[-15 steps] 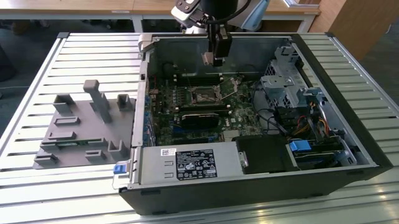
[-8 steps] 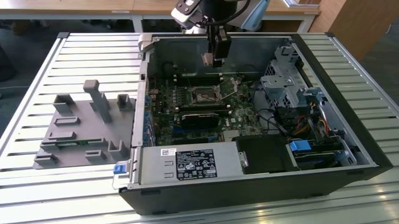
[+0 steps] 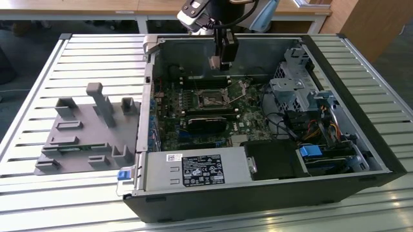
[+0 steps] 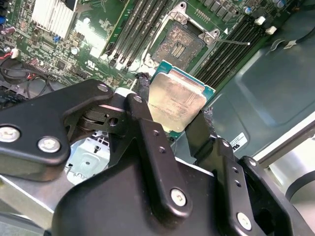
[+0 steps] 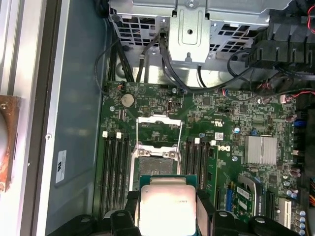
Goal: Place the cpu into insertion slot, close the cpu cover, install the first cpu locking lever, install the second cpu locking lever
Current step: 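Place the cpu into insertion slot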
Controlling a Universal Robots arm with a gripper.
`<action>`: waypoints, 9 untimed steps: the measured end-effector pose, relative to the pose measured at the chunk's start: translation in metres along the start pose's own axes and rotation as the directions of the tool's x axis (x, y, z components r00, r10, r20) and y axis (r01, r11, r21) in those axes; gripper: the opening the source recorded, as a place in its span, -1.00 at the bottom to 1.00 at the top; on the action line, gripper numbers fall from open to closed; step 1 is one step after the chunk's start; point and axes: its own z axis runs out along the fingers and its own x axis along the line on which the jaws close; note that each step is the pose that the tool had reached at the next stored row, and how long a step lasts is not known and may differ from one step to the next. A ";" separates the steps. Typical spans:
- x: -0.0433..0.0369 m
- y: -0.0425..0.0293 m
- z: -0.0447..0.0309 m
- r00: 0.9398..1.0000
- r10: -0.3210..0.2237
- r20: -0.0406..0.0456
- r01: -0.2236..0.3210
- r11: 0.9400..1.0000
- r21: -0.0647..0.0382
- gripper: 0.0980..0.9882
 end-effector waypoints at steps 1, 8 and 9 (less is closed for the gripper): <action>0.0002 0.0000 0.0005 1.000 0.001 0.000 -0.001 1.000 0.000 0.00; 0.0014 -0.0002 0.0045 1.000 0.004 0.000 -0.004 1.000 0.000 0.00; 0.0016 -0.0002 0.0051 1.000 0.005 0.000 -0.005 1.000 0.000 0.00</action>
